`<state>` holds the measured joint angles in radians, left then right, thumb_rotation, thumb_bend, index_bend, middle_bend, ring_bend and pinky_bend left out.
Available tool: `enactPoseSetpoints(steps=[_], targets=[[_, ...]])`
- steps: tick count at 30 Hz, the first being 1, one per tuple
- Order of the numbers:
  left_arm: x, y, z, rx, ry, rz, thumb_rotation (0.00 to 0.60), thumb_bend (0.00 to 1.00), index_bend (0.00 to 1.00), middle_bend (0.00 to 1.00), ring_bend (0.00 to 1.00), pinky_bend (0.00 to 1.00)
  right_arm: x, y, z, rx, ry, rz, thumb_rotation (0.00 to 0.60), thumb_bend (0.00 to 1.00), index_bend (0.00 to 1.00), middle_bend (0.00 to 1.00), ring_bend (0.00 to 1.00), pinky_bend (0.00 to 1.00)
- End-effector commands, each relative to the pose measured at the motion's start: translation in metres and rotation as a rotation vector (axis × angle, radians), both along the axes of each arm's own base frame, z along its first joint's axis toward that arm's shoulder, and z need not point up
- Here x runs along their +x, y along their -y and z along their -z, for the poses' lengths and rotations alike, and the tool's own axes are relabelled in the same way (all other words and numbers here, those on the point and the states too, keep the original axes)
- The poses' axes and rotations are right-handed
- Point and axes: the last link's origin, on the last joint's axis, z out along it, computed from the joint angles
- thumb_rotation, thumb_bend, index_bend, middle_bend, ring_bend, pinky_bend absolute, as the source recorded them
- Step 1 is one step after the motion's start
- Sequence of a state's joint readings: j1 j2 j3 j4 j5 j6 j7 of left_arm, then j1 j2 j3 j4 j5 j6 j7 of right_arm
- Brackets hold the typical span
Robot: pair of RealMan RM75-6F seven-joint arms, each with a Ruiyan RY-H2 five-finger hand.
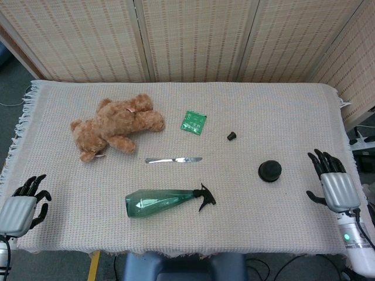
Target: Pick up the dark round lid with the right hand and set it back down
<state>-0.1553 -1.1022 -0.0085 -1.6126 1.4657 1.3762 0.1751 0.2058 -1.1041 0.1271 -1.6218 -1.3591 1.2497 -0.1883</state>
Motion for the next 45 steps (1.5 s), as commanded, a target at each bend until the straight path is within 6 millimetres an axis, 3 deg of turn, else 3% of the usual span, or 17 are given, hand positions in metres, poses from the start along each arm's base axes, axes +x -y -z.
enactPoseSetpoints(steps=[1,14,38,40,45], targets=[[0.000,0.000,-0.001,0.002,0.001,0.000,0.600,0.54,0.49,0.09,0.09,0.28,0.007,0.029,0.010,0.087,0.009,0.054,0.600,0.12,0.00,0.00,0.00,0.11],[-0.001,0.001,-0.003,0.009,0.003,-0.003,0.600,0.53,0.49,0.09,0.09,0.28,0.015,0.076,0.047,0.243,0.058,0.162,0.600,0.12,0.00,0.00,0.00,0.11],[0.000,0.002,-0.003,0.006,0.005,-0.001,0.600,0.53,0.49,0.09,0.09,0.28,0.014,0.108,0.097,0.363,0.106,0.219,0.600,0.12,0.02,0.07,0.10,0.15],[0.000,0.002,-0.003,0.006,0.004,-0.001,0.600,0.54,0.49,0.09,0.09,0.28,0.015,0.111,0.099,0.353,0.112,0.209,0.600,0.13,0.05,0.09,0.12,0.17],[0.000,0.002,-0.003,0.006,0.005,-0.001,0.600,0.53,0.49,0.09,0.09,0.28,0.015,0.113,0.104,0.330,0.110,0.186,0.600,0.16,0.16,0.17,0.22,0.34]])
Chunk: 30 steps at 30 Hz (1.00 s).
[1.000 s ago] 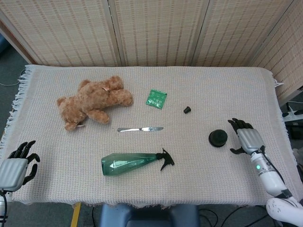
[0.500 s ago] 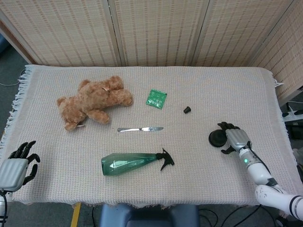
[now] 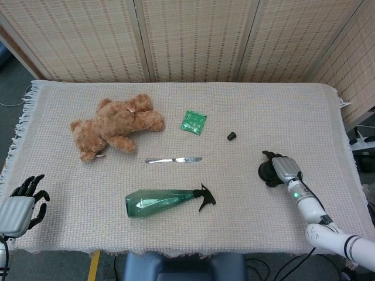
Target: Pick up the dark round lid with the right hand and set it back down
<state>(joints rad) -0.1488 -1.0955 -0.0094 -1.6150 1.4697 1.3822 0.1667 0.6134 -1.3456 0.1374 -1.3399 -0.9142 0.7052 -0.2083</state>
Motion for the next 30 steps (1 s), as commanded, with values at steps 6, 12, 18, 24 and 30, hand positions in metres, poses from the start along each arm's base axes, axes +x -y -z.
enactPoseSetpoints(steps=[6,12,18,24,30], targets=[[0.000,0.001,-0.001,0.003,0.003,0.001,0.600,0.54,0.49,0.09,0.09,0.28,-0.003,0.003,0.006,-0.023,-0.009,-0.009,0.600,0.17,0.25,0.25,0.33,0.46],[0.000,0.001,-0.002,0.007,0.006,0.002,0.600,0.54,0.49,0.09,0.09,0.28,-0.006,0.004,0.007,-0.043,-0.034,-0.019,0.600,0.19,0.35,0.35,0.45,0.58],[0.000,0.001,-0.002,0.010,0.010,0.005,0.600,0.53,0.49,0.09,0.09,0.28,-0.012,0.001,0.003,-0.105,-0.104,-0.037,0.600,0.25,0.49,0.42,0.57,0.70],[0.000,0.001,-0.002,0.008,0.008,0.004,0.600,0.54,0.49,0.09,0.09,0.28,-0.010,-0.005,-0.009,-0.209,-0.119,-0.086,0.600,0.27,0.53,0.45,0.59,0.73],[0.000,0.000,0.000,0.004,0.004,0.000,0.600,0.54,0.49,0.09,0.09,0.28,0.026,-0.036,-0.033,-0.342,0.073,-0.342,0.600,0.27,0.53,0.45,0.60,0.73]])
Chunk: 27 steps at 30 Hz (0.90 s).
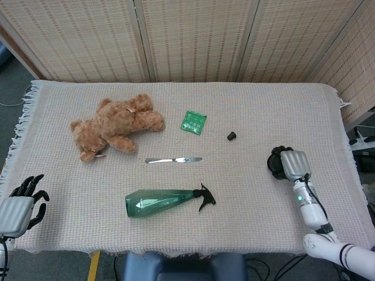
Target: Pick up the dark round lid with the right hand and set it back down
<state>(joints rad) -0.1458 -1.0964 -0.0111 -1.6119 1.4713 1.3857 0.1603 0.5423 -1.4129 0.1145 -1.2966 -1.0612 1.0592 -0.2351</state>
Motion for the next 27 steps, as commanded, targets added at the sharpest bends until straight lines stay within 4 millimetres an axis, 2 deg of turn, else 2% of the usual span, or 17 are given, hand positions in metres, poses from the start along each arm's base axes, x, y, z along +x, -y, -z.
enactPoseSetpoints(steps=[1,3,6,10,17,21,24,27], targets=[[0.000,0.000,0.000,0.000,0.000,0.000,0.600,0.54,0.49,0.09,0.09,0.28,0.030,-0.034,-0.020,-0.075,0.172,-0.264,0.600,0.27,0.53,0.45,0.60,0.73],[0.001,0.000,0.000,0.002,0.000,0.004,0.600,0.53,0.49,0.09,0.09,0.28,0.040,-0.050,-0.031,-0.099,0.250,-0.397,0.600,0.27,0.53,0.46,0.61,0.72],[0.001,0.001,-0.001,0.006,0.003,0.008,0.600,0.53,0.49,0.09,0.09,0.28,0.043,-0.067,-0.042,-0.115,0.298,-0.509,0.600,0.27,0.53,0.46,0.61,0.73],[0.001,0.001,-0.001,0.008,0.003,0.005,0.600,0.53,0.49,0.09,0.09,0.28,0.029,-0.075,-0.049,-0.086,0.198,-0.437,0.600,0.27,0.53,0.46,0.61,0.73],[0.001,0.001,0.000,0.005,-0.001,0.001,0.600,0.53,0.49,0.09,0.09,0.28,0.001,-0.068,-0.055,-0.011,-0.128,-0.073,0.600,0.27,0.54,0.48,0.65,0.77],[0.000,0.001,0.000,0.006,-0.001,0.001,0.600,0.53,0.49,0.09,0.09,0.28,-0.007,-0.057,-0.054,-0.006,-0.263,0.077,0.600,0.27,0.55,0.48,0.65,0.77],[0.000,0.000,0.000,0.005,0.000,-0.001,0.600,0.53,0.49,0.09,0.09,0.28,0.000,-0.049,-0.047,-0.012,-0.225,0.067,0.600,0.27,0.55,0.48,0.65,0.77],[0.000,0.000,0.000,0.004,0.000,0.000,0.600,0.53,0.49,0.09,0.09,0.28,0.012,-0.048,-0.041,-0.032,-0.088,-0.055,0.600,0.27,0.55,0.48,0.65,0.77]])
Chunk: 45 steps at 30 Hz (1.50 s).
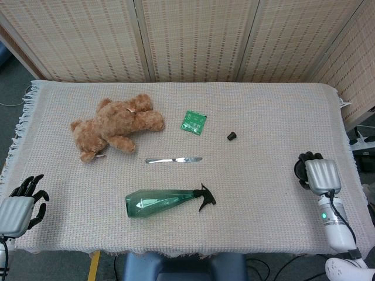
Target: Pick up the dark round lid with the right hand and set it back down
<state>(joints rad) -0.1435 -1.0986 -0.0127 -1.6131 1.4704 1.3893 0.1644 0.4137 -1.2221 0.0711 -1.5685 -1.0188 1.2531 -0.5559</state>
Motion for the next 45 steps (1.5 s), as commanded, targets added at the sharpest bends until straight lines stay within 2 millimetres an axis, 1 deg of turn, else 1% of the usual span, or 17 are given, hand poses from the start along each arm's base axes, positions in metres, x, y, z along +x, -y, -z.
enactPoseSetpoints(steps=[1,5,8,12,15,19,23,26,29,31,34,37,41,45], targets=[[0.000,0.000,0.001,-0.002,-0.001,0.001,0.600,0.54,0.49,0.09,0.09,0.28,0.031,0.007,0.016,0.052,0.229,-0.179,0.600,0.27,0.55,0.48,0.65,0.76],[0.000,0.000,0.002,-0.011,-0.004,0.001,0.600,0.53,0.49,0.09,0.09,0.28,0.048,-0.003,0.015,0.020,0.417,-0.513,0.600,0.27,0.54,0.48,0.64,0.74],[0.000,0.000,0.003,-0.013,-0.006,0.001,0.600,0.53,0.49,0.09,0.09,0.28,0.050,-0.012,0.013,-0.017,0.521,-0.698,0.600,0.27,0.54,0.48,0.63,0.73],[0.001,0.000,0.003,-0.010,-0.005,0.003,0.600,0.53,0.49,0.09,0.09,0.28,0.050,-0.017,0.012,-0.042,0.595,-0.825,0.600,0.27,0.54,0.48,0.63,0.73],[0.001,0.000,0.003,-0.011,-0.007,0.002,0.600,0.53,0.49,0.09,0.09,0.28,0.046,-0.016,0.013,-0.051,0.588,-0.853,0.600,0.27,0.54,0.48,0.63,0.73],[0.000,0.000,0.003,-0.013,-0.008,0.000,0.600,0.54,0.49,0.09,0.09,0.28,0.035,-0.013,0.017,-0.033,0.524,-0.742,0.600,0.27,0.54,0.48,0.63,0.73],[0.000,-0.001,0.003,-0.012,-0.007,-0.001,0.600,0.54,0.49,0.09,0.09,0.28,0.021,-0.010,0.023,0.004,0.401,-0.497,0.600,0.27,0.54,0.48,0.63,0.74],[0.000,-0.001,0.003,-0.013,-0.007,-0.001,0.600,0.53,0.49,0.09,0.09,0.28,0.018,-0.011,0.029,0.081,0.375,-0.313,0.600,0.27,0.54,0.48,0.62,0.74],[0.000,-0.001,0.003,-0.013,-0.008,-0.002,0.600,0.54,0.49,0.09,0.09,0.28,0.020,-0.009,0.031,0.156,0.366,-0.183,0.600,0.27,0.54,0.48,0.62,0.74],[0.000,0.000,0.003,-0.013,-0.008,-0.001,0.600,0.53,0.49,0.09,0.09,0.28,0.022,-0.006,0.033,0.186,0.361,-0.130,0.600,0.27,0.54,0.48,0.62,0.74],[0.000,-0.001,0.003,-0.011,-0.008,0.000,0.600,0.54,0.49,0.09,0.09,0.28,0.027,0.002,0.036,0.231,0.397,-0.045,0.600,0.27,0.53,0.48,0.62,0.74],[0.000,-0.001,0.003,-0.010,-0.008,0.001,0.600,0.54,0.49,0.09,0.09,0.28,0.030,0.013,0.039,0.265,0.435,0.020,0.600,0.27,0.53,0.48,0.62,0.74],[0.000,0.000,0.003,-0.007,-0.008,0.003,0.600,0.53,0.49,0.09,0.09,0.28,0.029,0.030,0.045,0.258,0.434,0.057,0.600,0.27,0.52,0.48,0.62,0.74],[0.001,0.000,0.002,-0.004,-0.008,0.008,0.600,0.54,0.49,0.09,0.09,0.28,0.026,0.043,0.053,0.242,0.426,0.084,0.600,0.27,0.51,0.48,0.62,0.74]])
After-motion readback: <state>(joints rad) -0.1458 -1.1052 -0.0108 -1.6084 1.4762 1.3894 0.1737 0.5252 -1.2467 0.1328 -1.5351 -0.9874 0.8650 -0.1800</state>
